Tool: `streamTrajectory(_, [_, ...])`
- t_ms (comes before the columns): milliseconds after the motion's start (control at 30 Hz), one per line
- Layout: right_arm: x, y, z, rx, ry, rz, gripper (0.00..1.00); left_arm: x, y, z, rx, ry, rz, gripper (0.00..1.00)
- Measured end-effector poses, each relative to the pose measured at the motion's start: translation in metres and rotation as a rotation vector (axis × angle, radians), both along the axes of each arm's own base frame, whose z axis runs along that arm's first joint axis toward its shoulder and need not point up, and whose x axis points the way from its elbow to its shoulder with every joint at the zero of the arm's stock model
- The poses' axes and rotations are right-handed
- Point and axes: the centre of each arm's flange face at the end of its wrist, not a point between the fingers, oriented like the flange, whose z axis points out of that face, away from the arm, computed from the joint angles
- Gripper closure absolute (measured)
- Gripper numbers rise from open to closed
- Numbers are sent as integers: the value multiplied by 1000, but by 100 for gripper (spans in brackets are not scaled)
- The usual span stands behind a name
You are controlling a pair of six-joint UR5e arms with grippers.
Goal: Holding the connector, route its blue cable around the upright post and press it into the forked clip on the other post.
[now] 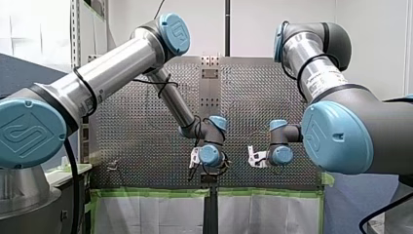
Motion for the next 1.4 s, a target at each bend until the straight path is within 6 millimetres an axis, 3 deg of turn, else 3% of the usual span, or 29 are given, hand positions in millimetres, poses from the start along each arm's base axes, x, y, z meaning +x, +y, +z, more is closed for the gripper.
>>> streamTrajectory(1400, [1,0,0,0,-2,6,62,-5,4,1,-20,0,92,0])
